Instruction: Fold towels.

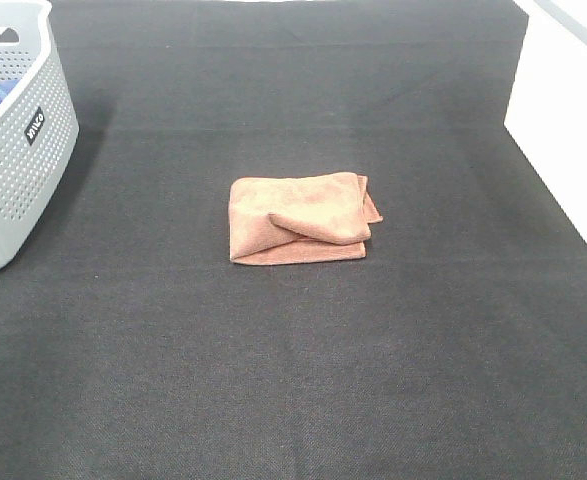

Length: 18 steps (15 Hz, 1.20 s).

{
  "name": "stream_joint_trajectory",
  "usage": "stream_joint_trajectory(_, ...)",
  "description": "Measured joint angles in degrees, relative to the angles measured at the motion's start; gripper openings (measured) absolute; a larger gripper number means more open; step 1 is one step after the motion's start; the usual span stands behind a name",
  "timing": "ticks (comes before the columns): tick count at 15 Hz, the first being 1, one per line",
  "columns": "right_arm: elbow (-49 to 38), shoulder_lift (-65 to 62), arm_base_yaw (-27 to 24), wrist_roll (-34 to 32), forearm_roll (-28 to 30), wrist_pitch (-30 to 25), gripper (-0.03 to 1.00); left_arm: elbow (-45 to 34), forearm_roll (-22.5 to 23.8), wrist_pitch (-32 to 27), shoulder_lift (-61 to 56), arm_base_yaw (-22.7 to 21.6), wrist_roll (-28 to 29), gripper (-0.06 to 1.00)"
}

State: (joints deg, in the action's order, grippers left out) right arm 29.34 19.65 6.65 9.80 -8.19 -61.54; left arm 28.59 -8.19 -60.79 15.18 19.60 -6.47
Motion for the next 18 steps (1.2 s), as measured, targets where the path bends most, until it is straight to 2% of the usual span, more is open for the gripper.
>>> stream_joint_trajectory(8, 0.0, -0.3, -0.2, 0.0, -0.1, 0.0, 0.67, 0.0, 0.1, 0.0, -0.1, -0.8, 0.0, 0.53)
stream_joint_trajectory(9, 0.0, -1.0, -1.9, 0.0, -0.1, 0.0, 0.67, 0.0, 0.1, 0.0, -0.6, -2.4, 0.0, 0.53)
stream_joint_trajectory(11, 0.0, -4.8, -6.5, 0.0, -0.1, 0.3, 0.67, 0.0, 0.1, 0.2, -4.6, -8.3, 0.0, 0.53)
stream_joint_trajectory(15, 0.0, -14.6, -7.8, 0.0, -0.5, 0.3, 0.67, 0.0, 0.1, 0.2, -14.7, -17.6, 0.0, 0.53)
stream_joint_trajectory(18, 0.0, -19.7, -7.8, 0.0, -0.6, 0.2, 0.67, 0.0, 0.1, 0.2, -15.5, -19.1, 0.0, 0.53)
